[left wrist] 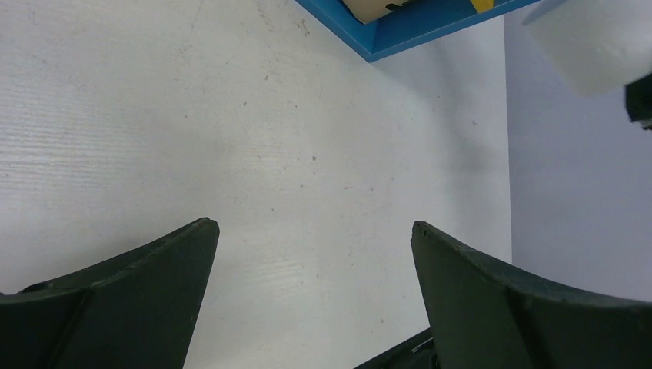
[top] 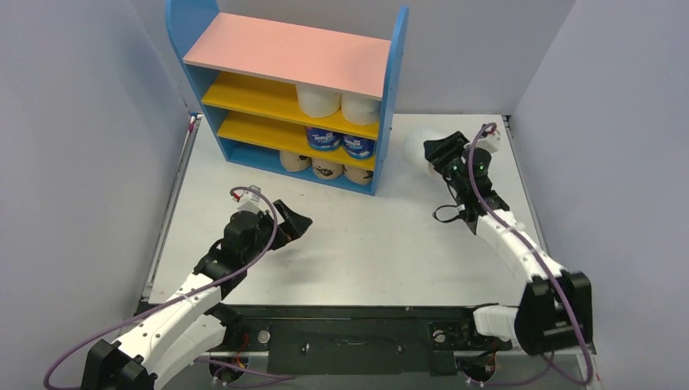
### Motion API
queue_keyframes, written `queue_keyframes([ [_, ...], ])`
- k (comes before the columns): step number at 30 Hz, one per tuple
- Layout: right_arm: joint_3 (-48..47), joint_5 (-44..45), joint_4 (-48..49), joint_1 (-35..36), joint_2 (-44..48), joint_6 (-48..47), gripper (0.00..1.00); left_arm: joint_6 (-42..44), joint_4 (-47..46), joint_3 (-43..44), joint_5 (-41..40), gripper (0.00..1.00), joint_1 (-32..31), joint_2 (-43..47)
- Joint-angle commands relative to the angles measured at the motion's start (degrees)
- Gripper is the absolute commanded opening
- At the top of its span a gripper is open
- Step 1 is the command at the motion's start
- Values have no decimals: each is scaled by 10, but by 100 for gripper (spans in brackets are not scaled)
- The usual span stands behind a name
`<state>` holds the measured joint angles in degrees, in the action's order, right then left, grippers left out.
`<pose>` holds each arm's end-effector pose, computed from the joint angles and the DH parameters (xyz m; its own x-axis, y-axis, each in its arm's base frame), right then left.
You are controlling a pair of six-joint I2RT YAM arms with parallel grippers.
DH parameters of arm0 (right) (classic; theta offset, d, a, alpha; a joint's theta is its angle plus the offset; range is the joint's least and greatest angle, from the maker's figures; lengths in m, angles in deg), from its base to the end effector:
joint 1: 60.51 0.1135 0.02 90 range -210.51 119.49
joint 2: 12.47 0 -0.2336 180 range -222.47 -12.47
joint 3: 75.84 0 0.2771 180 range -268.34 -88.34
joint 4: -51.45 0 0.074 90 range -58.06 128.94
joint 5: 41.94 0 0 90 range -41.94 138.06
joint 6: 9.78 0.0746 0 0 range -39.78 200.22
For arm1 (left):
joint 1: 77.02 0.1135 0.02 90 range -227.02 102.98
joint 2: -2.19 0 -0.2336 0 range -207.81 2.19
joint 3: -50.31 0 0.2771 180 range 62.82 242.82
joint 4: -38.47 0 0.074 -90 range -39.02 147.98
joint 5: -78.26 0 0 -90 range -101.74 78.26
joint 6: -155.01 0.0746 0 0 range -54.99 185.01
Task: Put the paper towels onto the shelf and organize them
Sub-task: Pick up the paper towel from the center of the board, then place the paper towel at the center of the board.
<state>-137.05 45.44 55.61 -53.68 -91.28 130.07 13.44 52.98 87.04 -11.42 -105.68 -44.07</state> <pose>0.3801 0.0490 0.2244 -0.2734 0.7363 -0.6190 0.0713 0.6573 0.7503 0.2345 -0.1287 0.1759 -0.6014 -0.5640 -0.5659 0.0209 0.6969 -0.7168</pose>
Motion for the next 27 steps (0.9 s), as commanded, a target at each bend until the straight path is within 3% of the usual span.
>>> queue_keyframes([
  [1,14,117,-192,87,165,-120,28,8,41,11,2,96,-2,20],
  [7,-21,213,-408,204,308,-175,28,12,58,25,-20,96,0,46],
  [12,-76,241,-543,335,319,-212,28,11,66,25,-44,96,1,75],
  [18,-171,364,-620,561,186,-238,29,3,112,39,-84,96,6,99],
  [22,-226,363,-616,610,81,-277,29,-1,160,59,-106,96,15,111],
  [27,-277,297,-567,615,-6,-327,28,-25,220,64,-142,96,30,139],
])
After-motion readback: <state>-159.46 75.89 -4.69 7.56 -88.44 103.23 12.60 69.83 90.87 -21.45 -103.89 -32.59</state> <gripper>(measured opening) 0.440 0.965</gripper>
